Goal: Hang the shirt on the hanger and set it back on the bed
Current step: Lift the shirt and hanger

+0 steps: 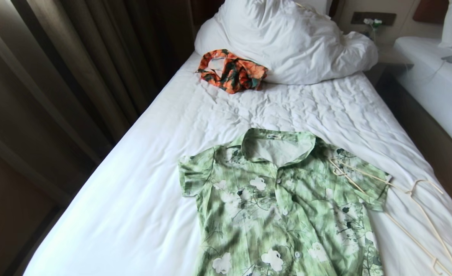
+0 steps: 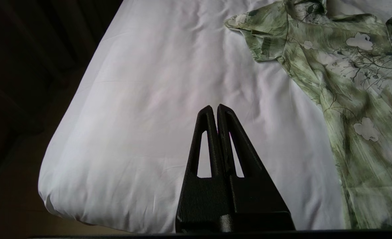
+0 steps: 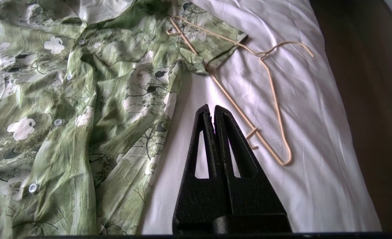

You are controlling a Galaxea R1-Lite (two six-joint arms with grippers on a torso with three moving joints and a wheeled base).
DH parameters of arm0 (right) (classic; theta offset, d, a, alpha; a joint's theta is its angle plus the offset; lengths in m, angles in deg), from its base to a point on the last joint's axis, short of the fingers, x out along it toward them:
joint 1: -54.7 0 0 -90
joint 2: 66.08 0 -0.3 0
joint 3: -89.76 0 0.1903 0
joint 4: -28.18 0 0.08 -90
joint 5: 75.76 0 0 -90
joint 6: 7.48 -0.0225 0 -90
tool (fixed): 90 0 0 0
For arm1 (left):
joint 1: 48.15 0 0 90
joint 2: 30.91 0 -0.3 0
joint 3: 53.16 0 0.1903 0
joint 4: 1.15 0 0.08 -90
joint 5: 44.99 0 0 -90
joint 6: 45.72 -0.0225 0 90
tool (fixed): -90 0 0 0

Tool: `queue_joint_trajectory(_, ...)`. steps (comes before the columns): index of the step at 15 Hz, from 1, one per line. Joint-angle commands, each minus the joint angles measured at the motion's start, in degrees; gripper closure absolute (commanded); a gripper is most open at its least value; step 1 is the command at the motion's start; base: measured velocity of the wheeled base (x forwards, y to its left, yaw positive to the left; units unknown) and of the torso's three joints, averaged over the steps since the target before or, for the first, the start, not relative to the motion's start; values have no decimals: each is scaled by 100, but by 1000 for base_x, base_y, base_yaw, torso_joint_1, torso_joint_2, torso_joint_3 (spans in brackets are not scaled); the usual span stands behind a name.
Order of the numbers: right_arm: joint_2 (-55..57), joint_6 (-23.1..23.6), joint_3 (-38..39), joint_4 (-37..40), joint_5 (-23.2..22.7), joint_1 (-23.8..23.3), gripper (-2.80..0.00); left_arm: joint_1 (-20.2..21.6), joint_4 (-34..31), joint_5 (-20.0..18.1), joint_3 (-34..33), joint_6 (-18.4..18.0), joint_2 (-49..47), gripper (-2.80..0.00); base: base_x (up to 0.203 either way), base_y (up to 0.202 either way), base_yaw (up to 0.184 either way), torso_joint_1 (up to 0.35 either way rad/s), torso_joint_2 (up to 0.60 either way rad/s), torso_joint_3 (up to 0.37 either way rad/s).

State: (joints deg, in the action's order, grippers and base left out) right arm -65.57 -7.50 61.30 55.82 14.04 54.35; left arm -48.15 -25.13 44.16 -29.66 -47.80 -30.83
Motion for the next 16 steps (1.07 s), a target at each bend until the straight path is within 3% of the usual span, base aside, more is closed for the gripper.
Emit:
queue_joint_trajectory(1, 440, 6, -507, 56, -16, 1, 0, 0, 1, -4, -5, -2, -7, 0, 0, 0, 0, 0, 0, 0)
queue_joint_trajectory(4, 835, 2, -906, 101, -343, -2, 0, 0, 1, -12, 2, -2, -7, 0, 0, 0, 0, 0, 0, 0)
queue_joint_trajectory(7, 1777, -165, -1297, 74, -331, -21, 0, 0, 1, -3, -2, -2, -7, 0, 0, 0, 0, 0, 0, 0)
queue_joint_trajectory(12, 4135, -1389, -2579, 53, -340, -27, 0, 0, 1, -4, 3, -2, -7, 0, 0, 0, 0, 0, 0, 0)
queue_joint_trajectory(16, 6116, -2276, -3413, 41, -680, -55, 0, 0, 1, -3, -3, -2, -7, 0, 0, 0, 0, 0, 0, 0)
